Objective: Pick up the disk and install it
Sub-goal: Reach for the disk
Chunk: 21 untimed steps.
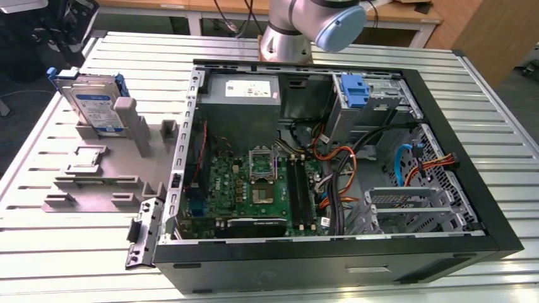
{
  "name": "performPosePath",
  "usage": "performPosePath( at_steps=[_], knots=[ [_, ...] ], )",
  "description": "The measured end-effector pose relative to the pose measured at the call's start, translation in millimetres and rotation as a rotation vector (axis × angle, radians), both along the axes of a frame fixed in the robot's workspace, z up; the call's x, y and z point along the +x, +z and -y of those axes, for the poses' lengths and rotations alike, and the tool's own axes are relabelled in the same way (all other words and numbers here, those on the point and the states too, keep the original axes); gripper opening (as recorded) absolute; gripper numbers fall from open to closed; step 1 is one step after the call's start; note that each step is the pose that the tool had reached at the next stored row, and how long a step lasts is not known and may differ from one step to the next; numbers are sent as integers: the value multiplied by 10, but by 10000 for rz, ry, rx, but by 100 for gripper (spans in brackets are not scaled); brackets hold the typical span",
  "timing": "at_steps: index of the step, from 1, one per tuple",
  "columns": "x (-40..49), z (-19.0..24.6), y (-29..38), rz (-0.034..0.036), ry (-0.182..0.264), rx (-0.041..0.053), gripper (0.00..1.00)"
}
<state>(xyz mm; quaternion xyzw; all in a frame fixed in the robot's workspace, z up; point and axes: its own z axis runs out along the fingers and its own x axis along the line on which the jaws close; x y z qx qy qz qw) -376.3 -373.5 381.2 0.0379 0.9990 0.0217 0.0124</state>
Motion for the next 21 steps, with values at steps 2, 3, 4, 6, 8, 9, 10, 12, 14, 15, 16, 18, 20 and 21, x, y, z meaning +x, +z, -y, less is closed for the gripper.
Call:
performPosePath(
  at_steps=[2,3,4,6,8,9,10,12,14,15,16,18,20,21],
  knots=[
    [-34,-14,-2,0,1,0,10],
    [-50,-19,-4,0,0,0,10],
    [-62,-25,-5,1,0,0,10],
    [-89,-35,-7,0,-1,0,10],
    [-119,-42,-9,-1,0,0,10],
    [-134,-45,-11,-1,-1,0,10],
    [-149,-47,-12,-1,-1,0,10],
    [-182,-51,-16,0,0,0,10],
    [-214,-56,-19,-1,0,0,10],
    [-229,-57,-21,0,0,0,10],
    [-245,-59,-23,0,0,0,10],
    [-289,-65,-27,1,1,0,10],
    [-326,-75,-29,-1,0,0,10],
    [-340,-79,-30,-1,-1,-1,10]
  ],
)
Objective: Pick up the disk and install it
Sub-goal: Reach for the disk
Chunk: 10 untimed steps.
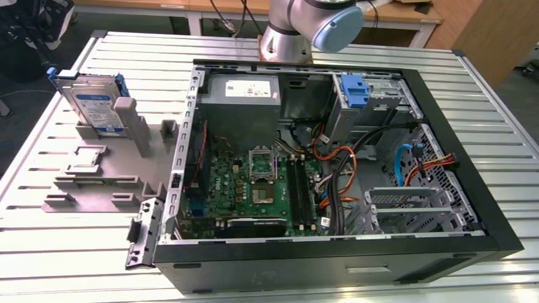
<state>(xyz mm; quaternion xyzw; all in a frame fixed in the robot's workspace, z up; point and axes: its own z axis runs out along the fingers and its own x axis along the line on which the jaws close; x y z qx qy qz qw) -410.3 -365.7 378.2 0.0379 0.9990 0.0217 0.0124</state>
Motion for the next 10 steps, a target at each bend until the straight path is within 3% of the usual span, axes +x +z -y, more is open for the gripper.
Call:
performPosePath(
  at_steps=[7,10],
  knots=[
    [-16,-6,-2,1,1,3,10],
    [-16,-38,-7,1,0,-18,10]
  ],
)
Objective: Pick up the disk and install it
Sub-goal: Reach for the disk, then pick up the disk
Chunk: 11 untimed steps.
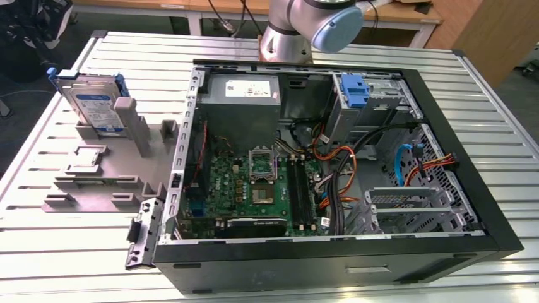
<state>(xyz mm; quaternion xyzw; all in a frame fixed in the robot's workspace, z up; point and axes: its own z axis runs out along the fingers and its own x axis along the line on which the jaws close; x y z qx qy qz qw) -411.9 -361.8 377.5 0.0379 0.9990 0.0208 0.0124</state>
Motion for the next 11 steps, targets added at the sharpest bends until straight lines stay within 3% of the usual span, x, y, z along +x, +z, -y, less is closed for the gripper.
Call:
performPosePath(
  at_steps=[6,11],
  knots=[
    [0,-59,-22,-37,0,-7,10],
    [0,-65,-29,-62,1,-8,10]
  ],
)
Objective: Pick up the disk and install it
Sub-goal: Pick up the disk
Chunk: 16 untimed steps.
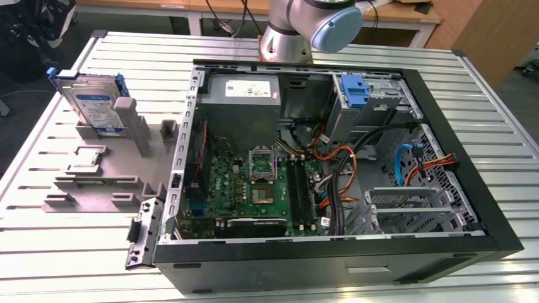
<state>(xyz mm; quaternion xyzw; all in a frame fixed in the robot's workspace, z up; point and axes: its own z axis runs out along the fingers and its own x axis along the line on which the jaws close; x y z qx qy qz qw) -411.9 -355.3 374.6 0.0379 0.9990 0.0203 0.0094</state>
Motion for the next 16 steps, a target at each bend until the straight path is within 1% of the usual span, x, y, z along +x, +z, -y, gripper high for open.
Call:
performPosePath(
  at_steps=[12,16],
  knots=[
    [0,0,-1,0,42,0,10],
    [0,0,-1,1,517,0,10]
  ],
)
